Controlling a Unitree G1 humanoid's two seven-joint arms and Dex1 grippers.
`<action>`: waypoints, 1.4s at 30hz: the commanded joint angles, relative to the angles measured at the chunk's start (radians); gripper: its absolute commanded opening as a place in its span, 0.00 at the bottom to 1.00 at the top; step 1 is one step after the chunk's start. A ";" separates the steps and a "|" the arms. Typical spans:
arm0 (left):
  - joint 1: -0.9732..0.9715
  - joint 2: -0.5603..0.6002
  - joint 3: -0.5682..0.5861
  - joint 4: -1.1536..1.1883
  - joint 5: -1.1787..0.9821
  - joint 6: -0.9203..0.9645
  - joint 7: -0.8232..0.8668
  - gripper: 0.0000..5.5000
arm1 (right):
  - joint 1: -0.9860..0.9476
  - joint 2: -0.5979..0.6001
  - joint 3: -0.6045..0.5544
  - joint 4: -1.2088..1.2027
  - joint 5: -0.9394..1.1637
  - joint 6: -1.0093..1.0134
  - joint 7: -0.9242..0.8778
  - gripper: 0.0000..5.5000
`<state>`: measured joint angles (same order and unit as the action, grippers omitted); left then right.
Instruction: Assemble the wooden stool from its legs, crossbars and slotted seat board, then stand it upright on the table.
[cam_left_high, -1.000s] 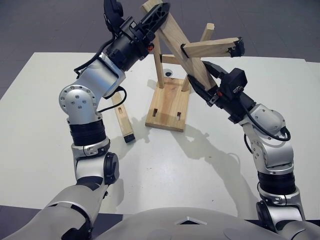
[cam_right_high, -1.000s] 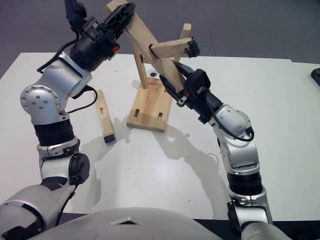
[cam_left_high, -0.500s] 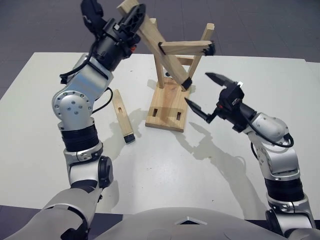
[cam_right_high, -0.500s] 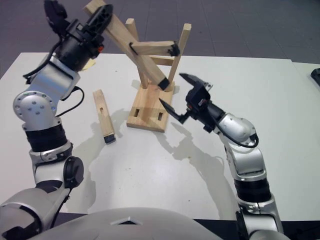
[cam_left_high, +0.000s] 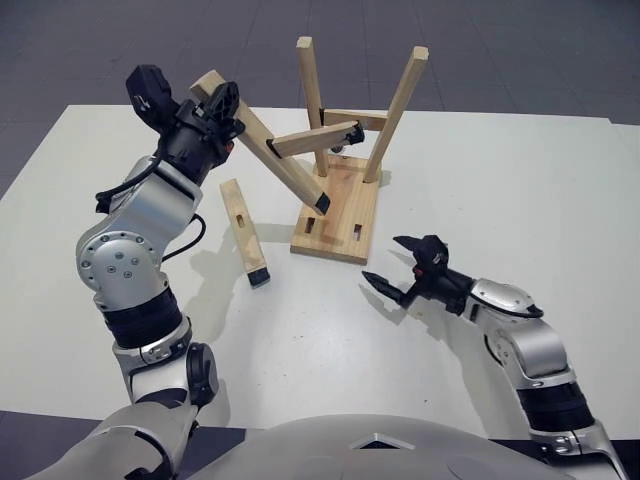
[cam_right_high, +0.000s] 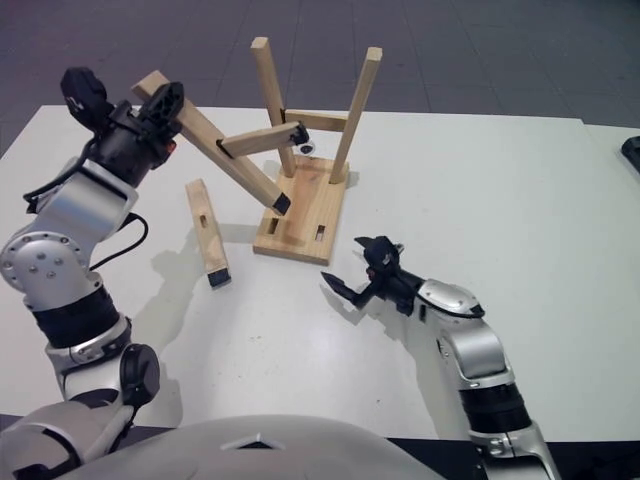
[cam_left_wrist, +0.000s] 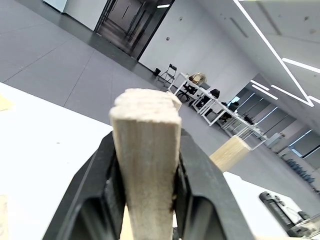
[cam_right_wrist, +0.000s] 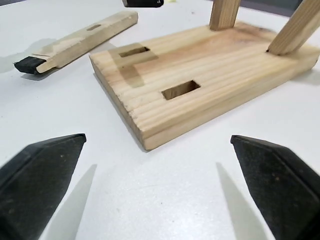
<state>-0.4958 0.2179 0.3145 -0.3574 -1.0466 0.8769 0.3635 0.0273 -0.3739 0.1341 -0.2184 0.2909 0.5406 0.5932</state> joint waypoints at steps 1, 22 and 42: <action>0.003 -0.014 -0.052 0.011 0.062 -0.001 -0.001 0.19 | -0.027 0.097 0.010 -0.010 0.023 0.090 -0.095 0.98; 0.060 -0.021 -0.074 -0.021 0.227 -0.019 -0.081 0.19 | -0.050 0.154 -0.007 -0.031 0.022 0.143 -0.178 0.98; 0.030 -0.044 -0.035 -0.066 0.200 0.052 -0.038 0.19 | -0.048 0.192 -0.052 -0.047 0.031 0.136 -0.238 0.98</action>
<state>-0.4533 0.1768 0.2757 -0.4091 -0.8484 0.9140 0.3171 -0.0168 -0.1894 0.0881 -0.2592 0.3138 0.6717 0.3626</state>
